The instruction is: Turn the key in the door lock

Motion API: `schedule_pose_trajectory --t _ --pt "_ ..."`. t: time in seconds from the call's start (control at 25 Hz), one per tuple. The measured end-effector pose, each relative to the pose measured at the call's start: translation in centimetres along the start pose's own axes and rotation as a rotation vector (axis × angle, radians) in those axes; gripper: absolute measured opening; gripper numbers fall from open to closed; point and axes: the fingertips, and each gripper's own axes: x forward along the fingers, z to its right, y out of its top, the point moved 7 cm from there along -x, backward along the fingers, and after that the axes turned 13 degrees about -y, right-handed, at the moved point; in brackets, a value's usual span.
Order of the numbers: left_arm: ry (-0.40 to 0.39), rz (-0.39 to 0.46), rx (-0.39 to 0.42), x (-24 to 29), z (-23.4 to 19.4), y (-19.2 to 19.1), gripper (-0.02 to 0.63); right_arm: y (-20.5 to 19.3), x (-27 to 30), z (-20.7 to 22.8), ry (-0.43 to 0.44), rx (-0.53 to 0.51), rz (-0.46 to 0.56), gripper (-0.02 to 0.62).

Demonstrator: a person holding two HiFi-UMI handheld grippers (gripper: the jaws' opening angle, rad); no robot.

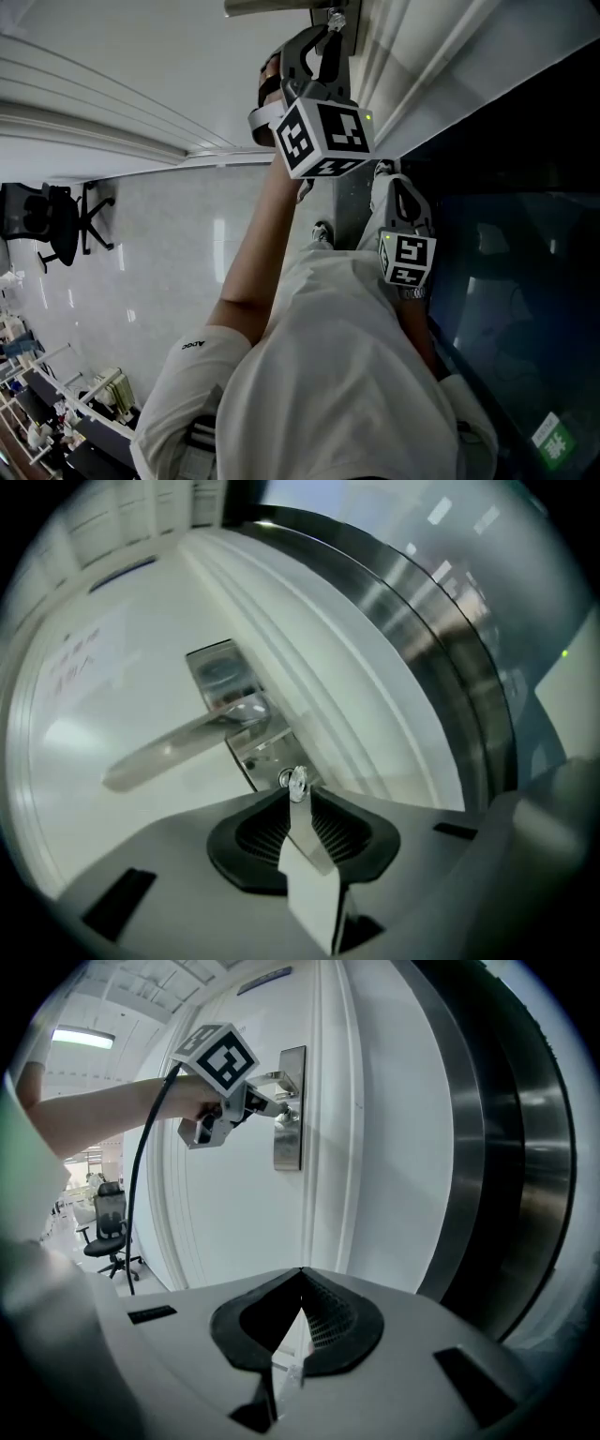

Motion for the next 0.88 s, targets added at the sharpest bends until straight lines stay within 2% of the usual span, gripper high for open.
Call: schedule_pose_trajectory --t 0.08,0.2,0.24,0.36,0.56,0.64,0.72,0.8,0.88 --pt "-0.085 0.142 -0.296 -0.7 0.0 -0.3 0.064 -0.2 0.0 0.1 0.002 -0.002 -0.002 0.002" --pt "-0.235 0.351 -0.81 -1.3 -0.3 -1.1 0.092 -0.2 0.0 -0.1 0.014 -0.011 -0.002 0.002" --pt "-0.257 0.399 -0.928 -1.3 -0.4 -1.2 0.098 -0.2 0.0 -0.2 0.018 -0.013 -0.002 0.002" --pt "-0.278 0.491 -1.124 -1.4 -0.5 -1.2 0.104 -0.3 -0.1 -0.4 0.024 -0.019 -0.004 0.002" --pt "-0.376 0.719 -1.618 -0.8 -1.1 -2.6 0.118 -0.2 0.1 -0.2 0.009 -0.016 -0.007 0.002" --pt "-0.393 0.782 -1.763 -0.5 -1.4 -3.1 0.118 -0.1 0.1 0.0 0.001 -0.014 -0.005 0.002" --pt "-0.409 0.826 -1.872 -0.1 -1.5 -3.3 0.118 -0.1 0.2 0.3 -0.004 -0.013 -0.004 0.002" --pt "-0.39 0.823 -1.898 0.3 -1.7 -3.6 0.118 0.0 0.2 0.4 -0.007 -0.013 -0.001 0.002" --pt "-0.355 0.795 -1.85 0.4 -2.1 -3.7 0.117 0.2 0.3 0.5 -0.009 -0.012 0.001 0.002"
